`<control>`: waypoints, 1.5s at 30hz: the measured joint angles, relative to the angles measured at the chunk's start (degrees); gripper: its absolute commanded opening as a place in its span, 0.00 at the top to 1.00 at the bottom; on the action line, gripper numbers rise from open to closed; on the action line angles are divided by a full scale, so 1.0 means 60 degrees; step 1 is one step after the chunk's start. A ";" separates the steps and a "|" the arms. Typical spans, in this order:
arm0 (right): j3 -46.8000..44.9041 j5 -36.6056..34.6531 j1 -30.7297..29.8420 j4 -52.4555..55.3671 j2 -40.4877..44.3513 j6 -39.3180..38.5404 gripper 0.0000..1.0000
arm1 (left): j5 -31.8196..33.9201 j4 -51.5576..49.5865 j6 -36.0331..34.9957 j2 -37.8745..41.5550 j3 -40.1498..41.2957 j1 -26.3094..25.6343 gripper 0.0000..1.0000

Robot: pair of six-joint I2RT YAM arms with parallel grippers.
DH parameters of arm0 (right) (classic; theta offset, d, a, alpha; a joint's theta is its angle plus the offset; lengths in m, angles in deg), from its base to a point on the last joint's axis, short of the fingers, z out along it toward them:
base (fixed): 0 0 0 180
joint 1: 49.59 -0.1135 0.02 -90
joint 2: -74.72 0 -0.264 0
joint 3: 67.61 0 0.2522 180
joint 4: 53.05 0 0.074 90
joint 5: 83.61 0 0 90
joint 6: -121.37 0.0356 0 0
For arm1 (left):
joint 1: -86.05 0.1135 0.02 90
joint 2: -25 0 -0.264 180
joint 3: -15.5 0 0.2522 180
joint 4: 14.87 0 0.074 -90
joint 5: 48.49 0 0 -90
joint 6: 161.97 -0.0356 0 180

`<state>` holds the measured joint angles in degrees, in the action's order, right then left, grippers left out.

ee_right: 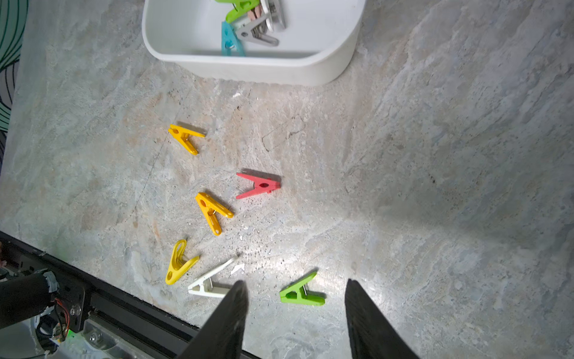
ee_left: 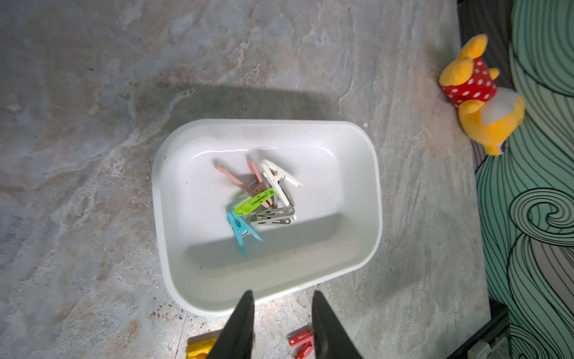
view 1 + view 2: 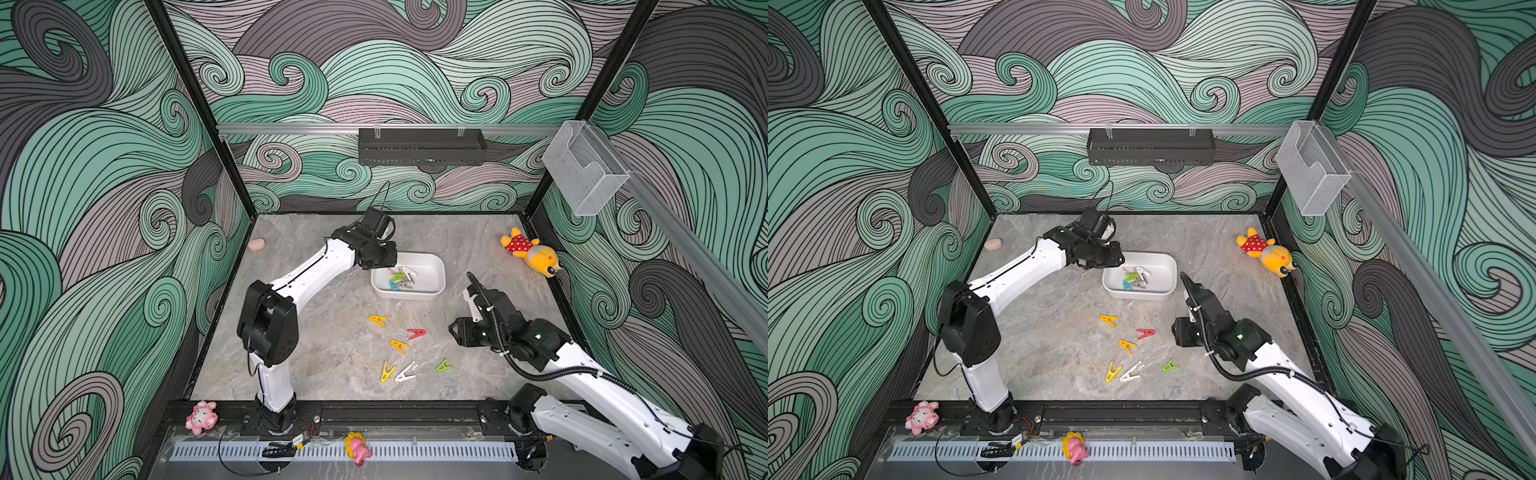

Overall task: Put the clothespins into the storage box
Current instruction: Place the clothespin in the storage box, then pick up the clothespin from the center of the board.

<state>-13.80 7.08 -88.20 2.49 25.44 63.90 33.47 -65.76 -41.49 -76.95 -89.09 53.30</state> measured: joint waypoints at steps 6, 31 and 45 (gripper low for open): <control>-0.0073 -0.0277 -0.1279 0.0849 -0.0011 0.1428 0.46 | -0.0084 0.0404 0.0025 0.1031 0.1271 0.0000 0.65; -0.1665 -0.0055 -0.3610 -0.0565 -0.1220 0.6663 0.31 | 0.0368 0.1341 0.0022 0.3563 0.4178 0.0783 0.64; -0.1698 0.0364 -0.3224 -0.1730 -0.2535 0.6564 0.31 | 0.0237 0.1308 0.0087 0.4018 0.4575 0.0874 0.64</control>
<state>-23.98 9.27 -107.55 -7.89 10.23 103.29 34.89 -57.91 -40.96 -52.84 -61.63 58.55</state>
